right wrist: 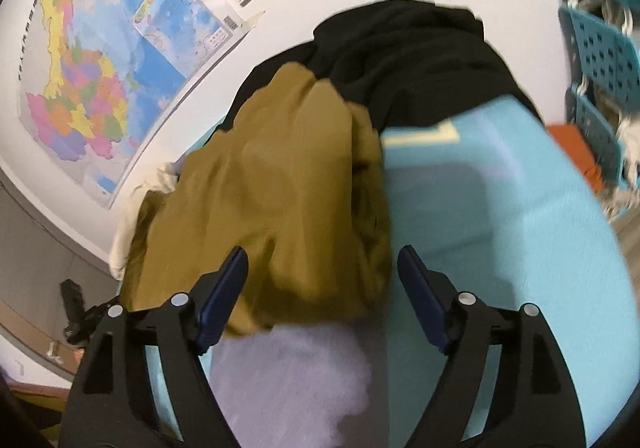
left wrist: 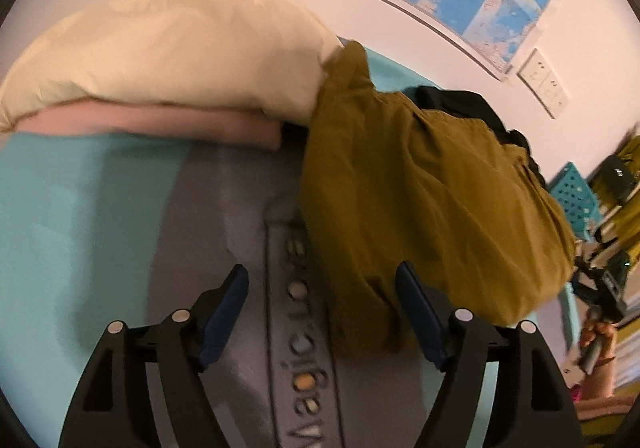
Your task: Fold large clothes
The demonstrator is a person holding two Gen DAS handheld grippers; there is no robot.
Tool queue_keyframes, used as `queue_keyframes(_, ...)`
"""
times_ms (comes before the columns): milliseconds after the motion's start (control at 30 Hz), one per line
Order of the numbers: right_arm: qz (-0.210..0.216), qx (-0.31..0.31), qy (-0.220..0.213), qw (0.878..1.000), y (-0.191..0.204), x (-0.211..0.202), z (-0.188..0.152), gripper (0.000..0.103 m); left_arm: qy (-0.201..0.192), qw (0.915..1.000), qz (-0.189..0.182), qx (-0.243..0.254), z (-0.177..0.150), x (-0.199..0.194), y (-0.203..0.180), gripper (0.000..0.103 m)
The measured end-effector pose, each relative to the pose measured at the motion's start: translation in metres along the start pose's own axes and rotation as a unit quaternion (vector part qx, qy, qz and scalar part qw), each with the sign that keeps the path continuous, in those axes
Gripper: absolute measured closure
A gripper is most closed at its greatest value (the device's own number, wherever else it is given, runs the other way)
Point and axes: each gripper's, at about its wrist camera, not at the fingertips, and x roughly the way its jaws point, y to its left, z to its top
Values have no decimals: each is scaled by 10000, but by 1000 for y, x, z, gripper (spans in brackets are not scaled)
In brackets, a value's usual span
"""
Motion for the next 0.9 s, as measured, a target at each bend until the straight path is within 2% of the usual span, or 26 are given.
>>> queue_keyframes(133,180,95,110,9997,-1,-2,-13,22,46,9997,-228,73,-9,2,-8,31)
queue_keyframes(200,181,40,100,9998,2,0,-17,22,136,9991,-372,121,-11,8,-12,41)
queue_keyframes(267,242,-18,134,9996,6,4,-17,22,205,9983,-517,160,-13,14,-15,59)
queue_keyframes(300,241,-47,138,9996,8,6,-17,26,206,9977,-620,184,-12,15,-15,67)
queue_keyframes(333,169,-133,173,9996,10,10,-16,40,194,9975,-656,154,-12,15,-15,71)
queue_keyframes(367,148,-155,197,9996,10,12,-16,47,194,9975,-661,130,-11,15,-15,75)
queue_keyframes(400,288,-78,208,9993,8,14,-14,58,195,9975,-671,104,-10,14,-15,77)
queue_keyframes(433,405,-7,179,9990,7,14,-13,63,208,9975,-667,87,-9,14,-15,77)
queue_keyframes(533,430,100,144,9989,7,12,-12,62,212,9985,-449,235,-12,13,-22,74)
queue_keyframes(600,401,331,166,9985,2,13,-15,53,200,9990,-291,280,-13,14,-25,70)
queue_keyframes(667,419,493,117,9978,-1,9,-20,51,176,9993,-181,273,-14,13,-24,60)
queue_keyframes(700,494,535,134,9973,0,7,-23,46,187,9994,-130,248,-14,13,-23,56)
queue_keyframes(733,538,531,149,9970,2,5,-25,39,203,9995,-100,238,-15,13,-22,53)
queue_keyframes(800,648,529,187,9963,8,1,-31,32,218,9994,-88,268,-18,10,-22,49)
queue_keyframes(900,779,487,376,9951,23,8,-38,31,299,9991,-168,236,-20,8,-20,41)
